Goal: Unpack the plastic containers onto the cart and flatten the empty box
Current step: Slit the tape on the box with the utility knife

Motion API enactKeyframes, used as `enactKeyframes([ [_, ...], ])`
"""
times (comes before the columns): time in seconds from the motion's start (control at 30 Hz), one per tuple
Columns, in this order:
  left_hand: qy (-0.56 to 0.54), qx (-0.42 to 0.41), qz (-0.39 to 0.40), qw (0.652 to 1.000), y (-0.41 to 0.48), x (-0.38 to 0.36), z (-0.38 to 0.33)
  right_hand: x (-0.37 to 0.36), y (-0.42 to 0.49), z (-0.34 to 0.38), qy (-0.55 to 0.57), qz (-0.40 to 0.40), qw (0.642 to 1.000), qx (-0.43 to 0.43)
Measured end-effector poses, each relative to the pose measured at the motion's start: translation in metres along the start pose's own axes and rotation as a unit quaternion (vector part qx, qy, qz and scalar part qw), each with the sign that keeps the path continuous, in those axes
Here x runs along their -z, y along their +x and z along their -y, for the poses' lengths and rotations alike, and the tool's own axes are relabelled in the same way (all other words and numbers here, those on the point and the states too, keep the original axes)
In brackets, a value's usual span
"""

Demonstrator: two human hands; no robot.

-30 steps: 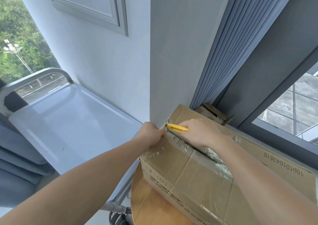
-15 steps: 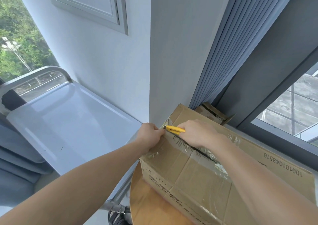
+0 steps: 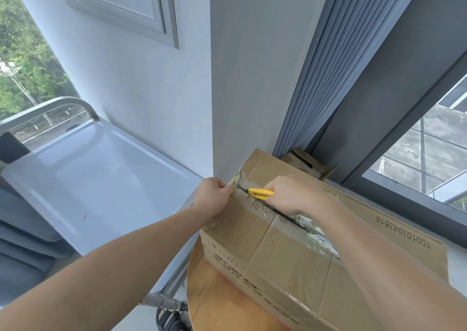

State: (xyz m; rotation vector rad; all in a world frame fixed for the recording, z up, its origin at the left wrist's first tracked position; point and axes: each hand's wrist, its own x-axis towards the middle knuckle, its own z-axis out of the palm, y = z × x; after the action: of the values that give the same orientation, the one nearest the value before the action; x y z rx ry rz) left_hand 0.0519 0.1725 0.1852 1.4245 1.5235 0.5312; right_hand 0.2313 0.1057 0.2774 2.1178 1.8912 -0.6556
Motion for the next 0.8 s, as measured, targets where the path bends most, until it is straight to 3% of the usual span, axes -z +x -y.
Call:
enactKeyframes([
  [0.17,0.024,-0.018,-0.005,1.0,-0.004,0.001,-0.001,0.006,-0.003,0.001,-0.021,0.009,1.0,0.007],
  [0.3,0.137,-0.074,-0.02,0.988,-0.012,0.002,-0.006,0.011,-0.007,-0.001,-0.049,0.018,0.998,0.022],
  [0.37,0.237,-0.166,-0.027,0.957,-0.014,0.0,-0.007,0.012,-0.012,-0.002,-0.061,0.02,0.998,0.026],
  [0.43,0.341,-0.283,-0.006,0.896,-0.013,-0.003,-0.006,0.013,-0.015,-0.003,-0.072,0.02,0.997,0.03],
  [0.5,0.405,-0.343,0.034,0.847,-0.013,-0.004,-0.006,0.012,-0.016,-0.003,-0.073,0.018,0.997,0.029],
  [0.8,0.41,-0.42,0.0,0.81,-0.009,-0.004,0.007,0.012,-0.019,-0.009,-0.118,0.039,0.992,-0.013],
])
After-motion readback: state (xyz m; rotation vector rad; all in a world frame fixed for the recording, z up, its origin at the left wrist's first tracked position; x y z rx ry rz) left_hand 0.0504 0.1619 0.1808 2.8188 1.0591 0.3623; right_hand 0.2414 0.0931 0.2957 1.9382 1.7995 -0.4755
